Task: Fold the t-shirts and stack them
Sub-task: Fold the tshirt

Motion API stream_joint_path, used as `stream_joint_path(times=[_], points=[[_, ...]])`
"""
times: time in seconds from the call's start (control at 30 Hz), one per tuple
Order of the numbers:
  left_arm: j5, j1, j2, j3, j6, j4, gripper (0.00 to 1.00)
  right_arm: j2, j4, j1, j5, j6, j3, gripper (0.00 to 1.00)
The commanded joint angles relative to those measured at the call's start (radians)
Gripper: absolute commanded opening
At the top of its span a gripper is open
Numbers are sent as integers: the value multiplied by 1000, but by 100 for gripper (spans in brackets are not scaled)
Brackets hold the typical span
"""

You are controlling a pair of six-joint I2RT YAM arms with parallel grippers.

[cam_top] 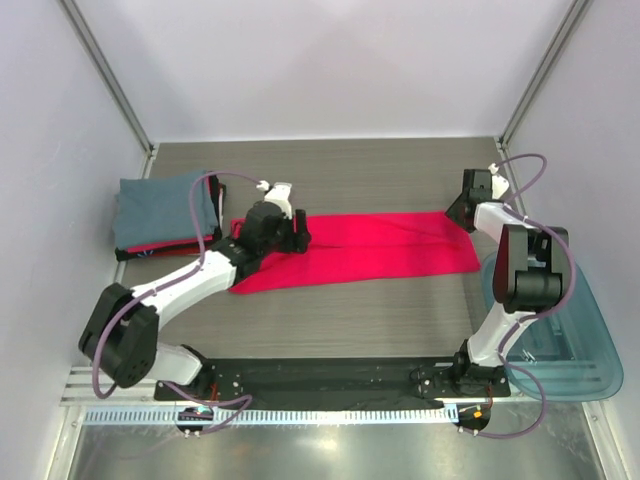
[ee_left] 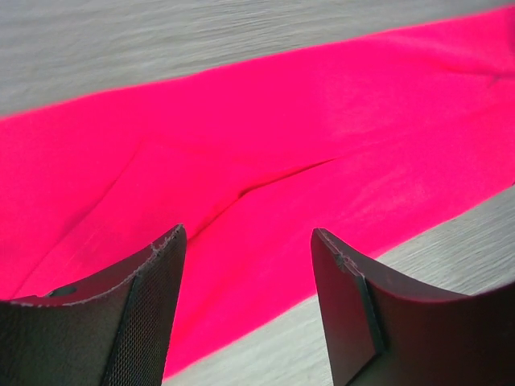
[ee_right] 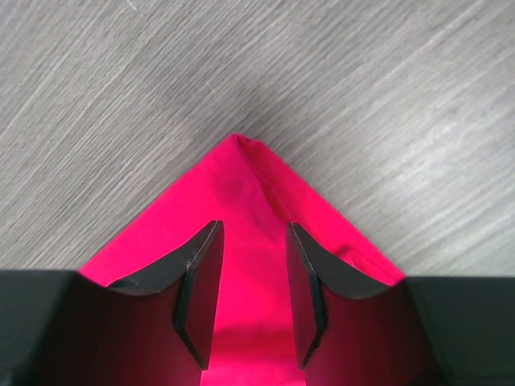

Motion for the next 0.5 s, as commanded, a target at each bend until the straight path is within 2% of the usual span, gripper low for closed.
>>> stream_joint_path(times=[0.0, 0.23, 0.33, 0.47], points=[[-35, -44, 80, 99, 125, -45, 65, 39, 18, -4, 27, -37, 56, 43], [-75, -63, 177, 136, 168, -75, 64, 90, 64, -4, 38, -34, 73, 49], [-62, -63, 205, 126, 168, -75, 61, 90, 82, -4, 29, -35, 75, 42], [-56, -60, 249, 110, 157, -84, 53, 82, 92, -4, 21, -40, 82, 25]])
